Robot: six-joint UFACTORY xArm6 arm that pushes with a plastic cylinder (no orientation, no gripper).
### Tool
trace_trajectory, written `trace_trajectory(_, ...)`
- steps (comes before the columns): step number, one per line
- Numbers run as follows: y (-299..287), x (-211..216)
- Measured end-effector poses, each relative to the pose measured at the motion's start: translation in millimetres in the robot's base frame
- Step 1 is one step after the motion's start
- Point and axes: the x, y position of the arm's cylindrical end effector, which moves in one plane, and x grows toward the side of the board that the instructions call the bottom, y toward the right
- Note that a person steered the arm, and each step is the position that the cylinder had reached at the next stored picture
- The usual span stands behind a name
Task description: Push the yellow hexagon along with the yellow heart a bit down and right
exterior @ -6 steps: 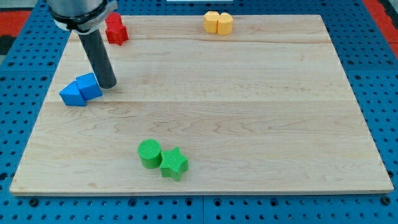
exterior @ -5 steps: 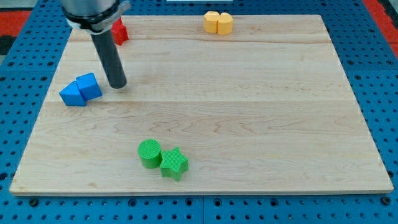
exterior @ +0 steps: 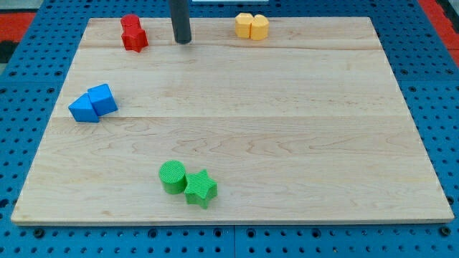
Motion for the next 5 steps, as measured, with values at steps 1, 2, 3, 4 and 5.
trace_trajectory(1,39,-39)
trace_trajectory(2,43,-40)
trace_trajectory(3,65,-38)
trace_trajectory(4,95,-39)
trace_trajectory(5,114,-40)
